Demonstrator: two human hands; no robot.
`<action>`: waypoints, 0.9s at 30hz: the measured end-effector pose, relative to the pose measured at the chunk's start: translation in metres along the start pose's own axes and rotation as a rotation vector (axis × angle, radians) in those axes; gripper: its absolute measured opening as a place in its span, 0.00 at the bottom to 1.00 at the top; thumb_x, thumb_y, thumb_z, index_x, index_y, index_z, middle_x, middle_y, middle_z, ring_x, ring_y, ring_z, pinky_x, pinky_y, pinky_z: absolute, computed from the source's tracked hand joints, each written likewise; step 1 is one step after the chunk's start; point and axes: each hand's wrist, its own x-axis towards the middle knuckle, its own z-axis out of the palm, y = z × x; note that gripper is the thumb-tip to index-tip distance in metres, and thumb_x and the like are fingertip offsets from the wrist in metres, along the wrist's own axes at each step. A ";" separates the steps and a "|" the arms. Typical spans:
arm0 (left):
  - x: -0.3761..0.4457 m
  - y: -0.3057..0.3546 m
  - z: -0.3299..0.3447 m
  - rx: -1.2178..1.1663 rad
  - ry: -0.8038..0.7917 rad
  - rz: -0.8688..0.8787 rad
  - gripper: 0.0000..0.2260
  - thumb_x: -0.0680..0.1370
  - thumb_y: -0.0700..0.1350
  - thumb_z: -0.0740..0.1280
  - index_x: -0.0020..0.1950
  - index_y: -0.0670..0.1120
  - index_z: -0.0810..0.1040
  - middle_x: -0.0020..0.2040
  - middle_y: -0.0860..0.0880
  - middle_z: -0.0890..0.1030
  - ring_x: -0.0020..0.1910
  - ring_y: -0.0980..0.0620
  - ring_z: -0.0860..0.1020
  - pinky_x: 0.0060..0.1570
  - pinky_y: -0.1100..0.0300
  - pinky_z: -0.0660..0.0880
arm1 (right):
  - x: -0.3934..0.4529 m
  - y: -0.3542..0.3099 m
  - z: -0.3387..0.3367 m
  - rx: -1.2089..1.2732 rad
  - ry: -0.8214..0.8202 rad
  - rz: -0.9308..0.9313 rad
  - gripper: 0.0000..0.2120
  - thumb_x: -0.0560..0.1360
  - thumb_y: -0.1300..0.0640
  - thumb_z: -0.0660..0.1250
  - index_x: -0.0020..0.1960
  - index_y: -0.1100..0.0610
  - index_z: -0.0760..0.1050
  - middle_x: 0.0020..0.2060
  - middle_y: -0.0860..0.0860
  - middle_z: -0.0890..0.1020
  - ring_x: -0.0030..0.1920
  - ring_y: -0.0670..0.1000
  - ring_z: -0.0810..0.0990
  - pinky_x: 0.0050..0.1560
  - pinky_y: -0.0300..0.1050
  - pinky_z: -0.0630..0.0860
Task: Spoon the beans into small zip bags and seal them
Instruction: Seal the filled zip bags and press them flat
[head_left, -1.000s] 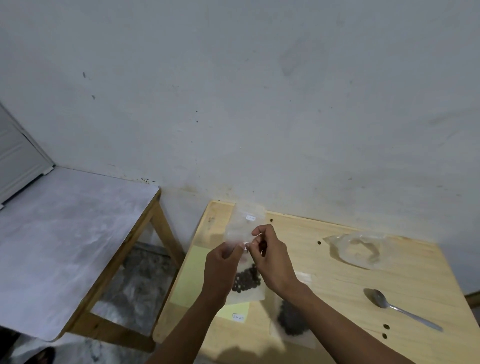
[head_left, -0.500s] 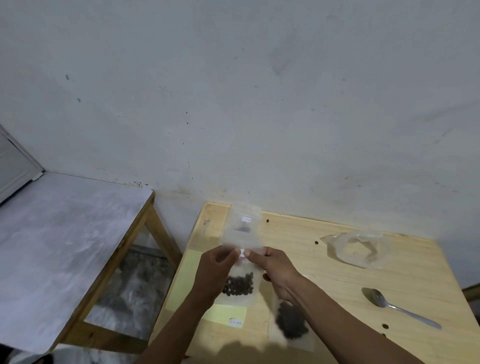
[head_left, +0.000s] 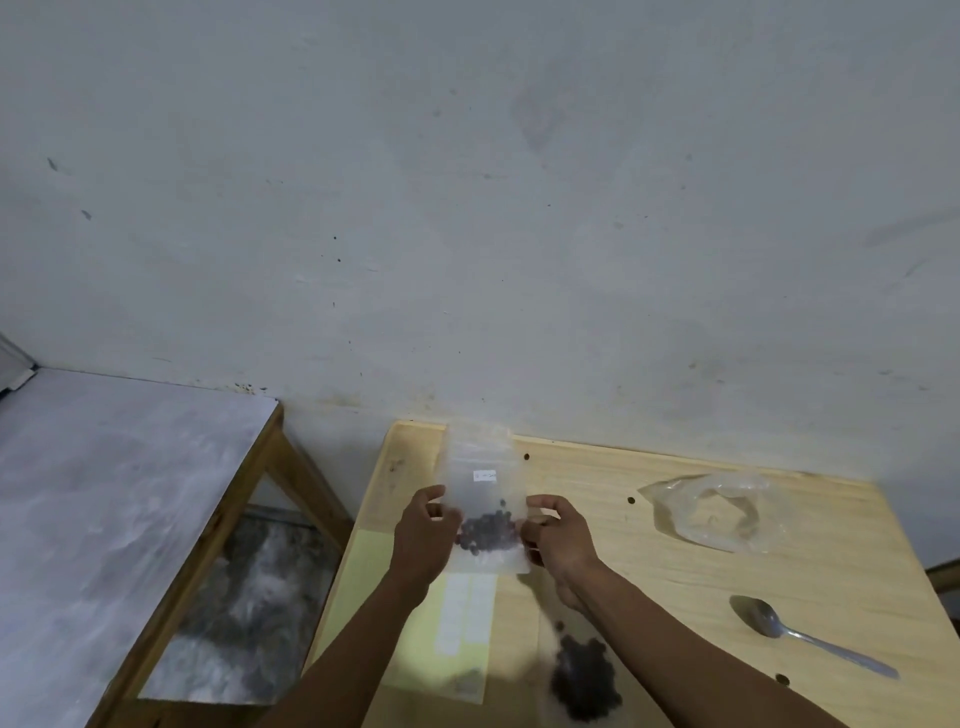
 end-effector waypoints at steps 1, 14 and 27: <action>0.005 -0.001 0.001 0.026 -0.014 -0.008 0.18 0.77 0.41 0.65 0.67 0.46 0.72 0.48 0.49 0.80 0.42 0.56 0.78 0.36 0.67 0.69 | 0.007 0.000 0.002 -0.007 0.018 -0.010 0.16 0.73 0.74 0.61 0.56 0.58 0.75 0.37 0.59 0.79 0.37 0.55 0.74 0.36 0.48 0.70; 0.065 -0.008 0.014 0.353 -0.091 -0.026 0.29 0.75 0.52 0.64 0.76 0.50 0.62 0.74 0.47 0.69 0.69 0.44 0.70 0.69 0.43 0.66 | 0.047 -0.011 0.023 -0.121 -0.040 -0.014 0.25 0.78 0.70 0.58 0.74 0.58 0.65 0.47 0.57 0.80 0.34 0.49 0.74 0.32 0.40 0.71; 0.011 -0.015 0.038 0.248 -0.054 0.288 0.11 0.78 0.36 0.64 0.54 0.50 0.78 0.50 0.49 0.81 0.43 0.54 0.78 0.42 0.75 0.70 | 0.020 0.009 -0.070 -0.517 0.109 -0.203 0.16 0.77 0.67 0.63 0.63 0.58 0.73 0.49 0.46 0.77 0.47 0.49 0.76 0.41 0.30 0.72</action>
